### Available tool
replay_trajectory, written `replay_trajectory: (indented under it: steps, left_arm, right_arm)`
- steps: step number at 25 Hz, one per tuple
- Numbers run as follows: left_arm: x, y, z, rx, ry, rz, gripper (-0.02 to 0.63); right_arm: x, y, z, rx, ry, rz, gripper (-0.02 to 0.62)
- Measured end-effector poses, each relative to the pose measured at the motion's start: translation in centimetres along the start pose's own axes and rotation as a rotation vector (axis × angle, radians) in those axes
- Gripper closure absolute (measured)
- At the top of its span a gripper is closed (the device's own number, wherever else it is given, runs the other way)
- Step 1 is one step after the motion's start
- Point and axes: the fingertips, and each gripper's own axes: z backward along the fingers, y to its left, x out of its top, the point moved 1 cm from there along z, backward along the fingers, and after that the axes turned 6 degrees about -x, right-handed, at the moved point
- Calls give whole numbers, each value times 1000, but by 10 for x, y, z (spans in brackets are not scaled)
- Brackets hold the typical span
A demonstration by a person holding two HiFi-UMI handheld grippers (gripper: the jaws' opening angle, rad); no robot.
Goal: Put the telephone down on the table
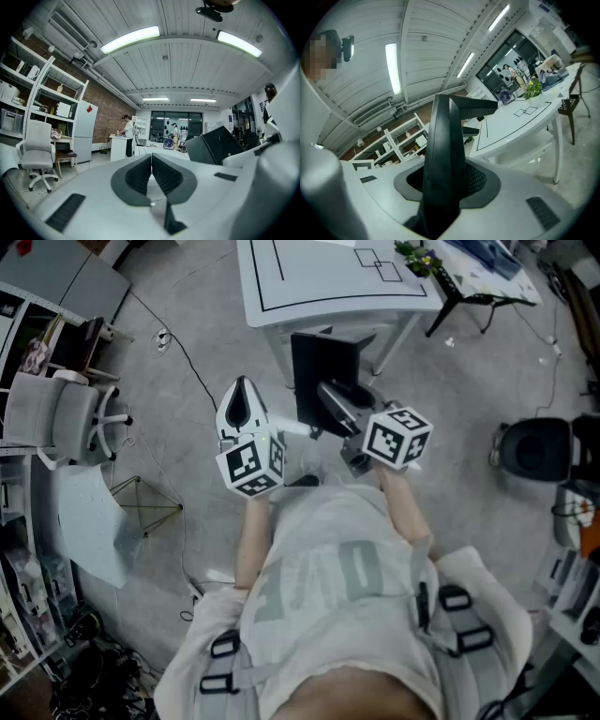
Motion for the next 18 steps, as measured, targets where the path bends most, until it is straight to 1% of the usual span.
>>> replay_trajectory:
  steps: [7,13,18]
  left_arm:
    - [-2,1,-5,-5,-3,8,597]
    - [-2,2,-13,-23,-4,7,597]
    - [-4,9,-27,-36,2,18,597]
  right_arm:
    - [2,-2,-2,2,-6,-9,443]
    - [2,-6,-6,2,-20,-49,443]
    - [16,-5,-13,8,-43,-37,442]
